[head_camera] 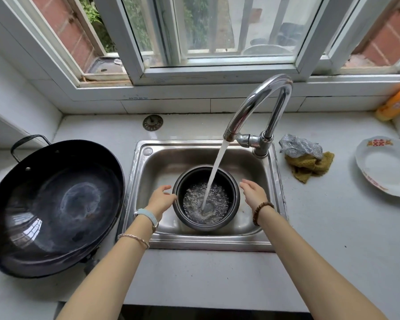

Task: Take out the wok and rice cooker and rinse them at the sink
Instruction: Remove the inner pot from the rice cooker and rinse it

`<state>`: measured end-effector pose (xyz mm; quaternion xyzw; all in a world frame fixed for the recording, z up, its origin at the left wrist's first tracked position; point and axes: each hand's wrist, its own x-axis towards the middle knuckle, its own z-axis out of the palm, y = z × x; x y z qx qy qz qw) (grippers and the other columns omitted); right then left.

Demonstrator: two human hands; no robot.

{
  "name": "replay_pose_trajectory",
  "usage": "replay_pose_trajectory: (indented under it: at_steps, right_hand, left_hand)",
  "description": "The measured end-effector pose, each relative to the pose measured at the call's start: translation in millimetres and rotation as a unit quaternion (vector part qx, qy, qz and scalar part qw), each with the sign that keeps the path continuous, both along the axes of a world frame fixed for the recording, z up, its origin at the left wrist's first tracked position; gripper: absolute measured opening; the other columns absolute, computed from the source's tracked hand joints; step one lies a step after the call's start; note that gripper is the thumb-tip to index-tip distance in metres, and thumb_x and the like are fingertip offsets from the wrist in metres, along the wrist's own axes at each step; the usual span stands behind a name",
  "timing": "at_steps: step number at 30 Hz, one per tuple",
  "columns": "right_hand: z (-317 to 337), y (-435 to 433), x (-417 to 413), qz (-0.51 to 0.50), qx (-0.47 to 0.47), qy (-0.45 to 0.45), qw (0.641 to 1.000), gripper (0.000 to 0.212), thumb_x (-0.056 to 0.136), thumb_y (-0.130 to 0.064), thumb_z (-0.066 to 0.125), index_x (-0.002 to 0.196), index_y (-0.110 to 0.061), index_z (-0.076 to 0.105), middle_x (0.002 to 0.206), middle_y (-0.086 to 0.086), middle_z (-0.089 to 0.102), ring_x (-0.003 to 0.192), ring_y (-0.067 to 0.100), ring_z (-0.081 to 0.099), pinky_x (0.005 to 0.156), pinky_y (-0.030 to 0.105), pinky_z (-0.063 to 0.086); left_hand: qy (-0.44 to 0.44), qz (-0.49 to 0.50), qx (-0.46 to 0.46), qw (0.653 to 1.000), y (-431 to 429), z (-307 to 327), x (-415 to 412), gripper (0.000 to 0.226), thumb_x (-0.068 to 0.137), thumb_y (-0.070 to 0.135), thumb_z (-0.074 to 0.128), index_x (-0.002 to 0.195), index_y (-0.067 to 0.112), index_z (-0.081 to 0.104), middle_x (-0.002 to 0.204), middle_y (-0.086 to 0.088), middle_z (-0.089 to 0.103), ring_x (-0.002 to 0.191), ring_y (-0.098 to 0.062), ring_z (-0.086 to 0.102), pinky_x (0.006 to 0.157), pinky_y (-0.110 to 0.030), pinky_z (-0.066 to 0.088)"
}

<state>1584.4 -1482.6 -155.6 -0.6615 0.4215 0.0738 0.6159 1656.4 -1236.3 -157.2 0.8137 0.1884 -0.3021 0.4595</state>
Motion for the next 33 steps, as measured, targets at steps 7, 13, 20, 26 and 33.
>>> replay_pose_trajectory:
  at_steps: [7,13,20,26,33]
  right_hand:
    - [38.7,-5.7,-12.3,0.09,-0.157,-0.157,0.971,0.038,0.089,-0.015,0.061,0.126,-0.022,0.057,0.124,-0.005,0.057,0.112,0.011,0.052,0.097,0.029,0.044]
    - [62.4,-17.3,14.9,0.205,-0.353,-0.245,0.879,0.041,0.081,-0.009,0.062,0.122,-0.016,0.059,0.12,0.001,0.058,0.112,0.02,0.051,0.102,0.034,0.041]
    - [62.9,-35.7,80.8,0.343,-0.499,-0.213,0.767,0.055,0.079,-0.014,0.061,0.133,-0.011,0.052,0.143,0.003,0.047,0.132,0.026,0.038,0.111,0.04,0.034]
    - [57.4,-45.2,106.0,0.447,-0.566,-0.159,0.674,0.058,0.085,-0.017,0.057,0.141,-0.014,0.043,0.149,0.003,0.04,0.14,0.025,0.029,0.116,0.035,0.023]
    - [63.3,-48.4,111.6,0.465,-0.602,-0.164,0.627,0.053,0.085,-0.007,0.049,0.138,-0.014,0.044,0.144,0.001,0.044,0.134,0.023,0.034,0.111,0.036,0.025]
  left_hand:
    - [-0.252,-0.116,0.087,0.957,10.3,36.1,-27.0,0.042,0.088,0.012,0.061,0.129,0.016,0.056,0.128,-0.005,0.057,0.121,-0.02,0.051,0.105,-0.039,0.04]
    - [-0.367,-0.16,0.118,0.909,11.1,65.0,-52.7,0.043,0.086,0.01,0.062,0.128,0.016,0.057,0.127,-0.001,0.058,0.12,-0.019,0.051,0.105,-0.042,0.041]
    - [-0.406,-0.186,0.186,0.875,8.8,76.5,-72.7,0.041,0.086,0.011,0.065,0.126,0.018,0.058,0.13,0.002,0.054,0.123,-0.018,0.049,0.104,-0.036,0.034]
    - [-0.386,-0.185,0.21,0.879,8.2,78.2,-82.4,0.041,0.086,0.015,0.066,0.126,0.022,0.058,0.139,0.005,0.05,0.127,-0.018,0.047,0.105,-0.043,0.036]
    - [-0.373,-0.177,0.22,0.884,1.7,79.5,-84.6,0.04,0.087,0.016,0.064,0.126,0.023,0.058,0.138,0.006,0.051,0.126,-0.018,0.047,0.105,-0.045,0.036]
